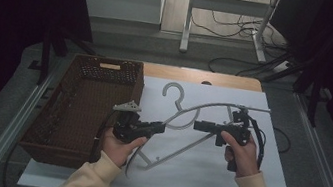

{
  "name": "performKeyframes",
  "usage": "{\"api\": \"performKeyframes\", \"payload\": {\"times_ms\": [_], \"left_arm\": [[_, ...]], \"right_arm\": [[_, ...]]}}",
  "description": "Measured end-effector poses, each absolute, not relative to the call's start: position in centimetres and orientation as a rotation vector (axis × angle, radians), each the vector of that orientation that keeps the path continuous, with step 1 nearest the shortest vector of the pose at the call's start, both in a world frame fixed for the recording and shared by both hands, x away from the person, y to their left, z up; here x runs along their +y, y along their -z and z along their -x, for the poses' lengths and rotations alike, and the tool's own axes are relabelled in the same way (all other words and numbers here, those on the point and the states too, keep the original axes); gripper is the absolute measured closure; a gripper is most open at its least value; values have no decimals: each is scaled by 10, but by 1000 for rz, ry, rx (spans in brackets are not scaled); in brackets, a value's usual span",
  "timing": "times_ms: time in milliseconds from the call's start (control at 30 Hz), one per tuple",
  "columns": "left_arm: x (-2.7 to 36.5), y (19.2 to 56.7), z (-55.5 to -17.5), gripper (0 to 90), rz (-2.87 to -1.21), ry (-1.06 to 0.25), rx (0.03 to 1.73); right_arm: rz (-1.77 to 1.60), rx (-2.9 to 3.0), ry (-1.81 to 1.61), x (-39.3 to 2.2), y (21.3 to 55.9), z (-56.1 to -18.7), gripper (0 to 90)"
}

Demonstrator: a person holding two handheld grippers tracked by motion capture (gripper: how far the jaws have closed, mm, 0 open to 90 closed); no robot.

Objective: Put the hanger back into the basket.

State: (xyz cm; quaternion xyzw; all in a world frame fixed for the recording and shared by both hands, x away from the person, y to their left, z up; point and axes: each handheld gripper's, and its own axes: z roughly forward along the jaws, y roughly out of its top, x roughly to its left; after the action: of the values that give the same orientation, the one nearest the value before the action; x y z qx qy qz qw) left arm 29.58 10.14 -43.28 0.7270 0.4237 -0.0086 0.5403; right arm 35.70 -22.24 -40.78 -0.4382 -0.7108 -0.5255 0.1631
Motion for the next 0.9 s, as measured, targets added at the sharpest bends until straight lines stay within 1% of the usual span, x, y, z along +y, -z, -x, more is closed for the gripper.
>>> {"api": "performKeyframes", "payload": {"times_ms": [33,67,100,133,167,233,267,333,367,533,700,800,900], "left_arm": [[102,430,-295,801,-1725,15,1005],[102,430,-295,802,-1725,15,1005],[103,426,-293,801,-1727,13,996],[103,426,-293,801,-1727,13,996],[104,423,-292,801,-1727,13,991],[105,419,-290,801,-1727,10,980],[107,415,-289,801,-1724,6,972],[108,413,-288,801,-1720,5,972],[111,409,-288,801,-1709,1,973],[120,404,-288,801,-1684,-5,976],[131,398,-288,801,-1661,-8,973],[137,395,-288,801,-1644,-6,972],[141,393,-287,801,-1635,-8,971]], "right_arm": [[1231,-2032,1531,-230,400,-350,331],[1231,-2032,1531,-230,400,-350,331],[1208,-2047,1589,-242,392,-341,327],[1208,-2047,1589,-242,392,-341,327],[1190,-2085,1636,-252,386,-334,312],[1182,-2113,1659,-256,384,-330,300],[1143,-2178,1720,-268,381,-322,269],[1129,-2186,1734,-272,382,-320,257],[1088,-2231,1770,-281,383,-313,224],[1004,-2351,1796,-294,390,-301,183],[1003,-2396,1794,-300,396,-299,174],[1128,-2480,1762,-305,410,-304,179],[1176,-2486,1738,-306,418,-308,177]]}}
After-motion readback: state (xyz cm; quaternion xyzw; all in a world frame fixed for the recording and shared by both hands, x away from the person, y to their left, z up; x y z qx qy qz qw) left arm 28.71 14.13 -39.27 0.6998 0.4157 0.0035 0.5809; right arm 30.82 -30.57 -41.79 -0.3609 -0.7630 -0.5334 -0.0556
